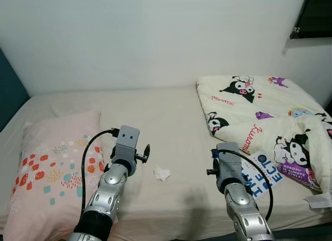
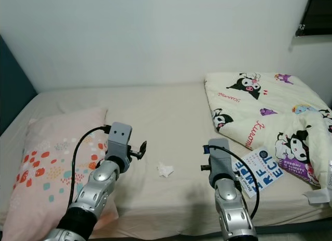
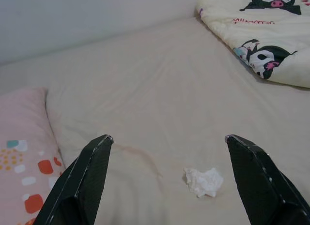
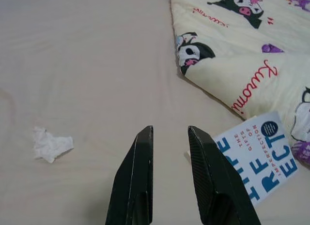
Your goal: Clean up the room
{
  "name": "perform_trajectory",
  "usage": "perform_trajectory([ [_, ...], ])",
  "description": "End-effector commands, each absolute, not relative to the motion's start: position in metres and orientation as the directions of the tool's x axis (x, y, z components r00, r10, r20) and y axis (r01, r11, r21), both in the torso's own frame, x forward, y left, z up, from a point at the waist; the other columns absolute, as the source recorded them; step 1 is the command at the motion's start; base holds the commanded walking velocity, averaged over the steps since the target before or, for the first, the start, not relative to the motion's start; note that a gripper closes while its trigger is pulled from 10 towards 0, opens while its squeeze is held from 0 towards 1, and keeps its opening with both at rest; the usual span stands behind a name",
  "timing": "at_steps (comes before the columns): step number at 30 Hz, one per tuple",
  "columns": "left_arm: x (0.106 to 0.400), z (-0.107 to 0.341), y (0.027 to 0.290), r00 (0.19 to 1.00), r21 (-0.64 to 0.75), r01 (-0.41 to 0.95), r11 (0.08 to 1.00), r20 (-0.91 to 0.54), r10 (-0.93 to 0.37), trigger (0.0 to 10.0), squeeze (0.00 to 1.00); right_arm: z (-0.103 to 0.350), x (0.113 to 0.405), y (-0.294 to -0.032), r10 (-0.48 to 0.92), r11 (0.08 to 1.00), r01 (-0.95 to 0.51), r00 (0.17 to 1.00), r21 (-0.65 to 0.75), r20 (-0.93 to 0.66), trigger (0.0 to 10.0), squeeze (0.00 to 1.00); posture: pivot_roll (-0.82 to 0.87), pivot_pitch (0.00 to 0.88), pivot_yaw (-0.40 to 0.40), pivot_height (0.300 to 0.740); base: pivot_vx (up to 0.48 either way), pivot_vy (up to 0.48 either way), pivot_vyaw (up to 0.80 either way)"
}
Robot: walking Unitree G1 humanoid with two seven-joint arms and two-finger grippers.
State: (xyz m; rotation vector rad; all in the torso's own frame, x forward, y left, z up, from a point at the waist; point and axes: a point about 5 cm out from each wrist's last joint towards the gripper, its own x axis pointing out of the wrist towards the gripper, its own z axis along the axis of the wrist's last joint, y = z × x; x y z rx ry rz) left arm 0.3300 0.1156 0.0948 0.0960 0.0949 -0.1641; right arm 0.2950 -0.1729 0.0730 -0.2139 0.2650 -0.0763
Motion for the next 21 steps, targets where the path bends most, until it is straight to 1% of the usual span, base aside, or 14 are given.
perform_trajectory([
  [1, 0.327, 0.093, 0.122, 0.984, 0.08, 0.156, 0.985, -0.104, -0.147, 10.0, 0.0, 0.072, 0.296, -0.171, -0.076, 0.974, 0.018, 0.965, -0.226, -0.251, 10.0, 0.0, -0.05, 0.0, 0.022, 0.732, 0.0, 0.0, 0.0],
  [5, 0.325, 0.094, 0.121, 0.983, 0.06, 0.163, 0.985, -0.09, -0.157, 10.0, 0.0, 0.072, 0.297, -0.169, -0.06, 0.968, -0.005, 0.967, -0.251, -0.248, 10.0, 0.0, -0.05, 0.0, 0.02, 0.732, 0.0, 0.0, 0.0],
  [11, 0.325, 0.095, 0.123, 0.987, 0.025, 0.136, 0.99, -0.089, -0.133, 10.0, 0.0, 0.071, 0.297, -0.167, -0.054, 0.97, -0.01, 0.966, -0.243, -0.253, 10.0, 0.0, -0.04, 0.0, 0.017, 0.732, 0.0, 0.0, 0.0],
  [17, 0.325, 0.096, 0.124, 0.986, 0.034, 0.142, 0.989, -0.088, -0.138, 10.0, 0.0, 0.07, 0.298, -0.162, -0.01, 0.964, -0.059, 0.966, -0.261, -0.258, 10.0, 0.0, -0.04, 0.0, 0.019, 0.732, 0.0, 0.0, 0.0],
  [20, 0.325, 0.097, 0.124, 0.988, 0.03, 0.132, 0.991, -0.082, -0.129, 10.0, 0.0, 0.07, 0.297, -0.158, 0.019, 0.952, -0.096, 0.966, -0.291, -0.258, 10.0, 0.0, -0.04, 0.0, 0.019, 0.732, 0.0, 0.0, 0.8],
  [21, 0.326, 0.098, 0.125, 0.99, 0.024, 0.123, 0.992, -0.077, -0.121, 10.0, 0.0, 0.069, 0.297, -0.156, 0.028, 0.949, -0.107, 0.965, -0.296, -0.26, 10.0, 0.0, -0.04, 0.0, 0.019, 0.732, 0.27, 0.0, 0.8],
])
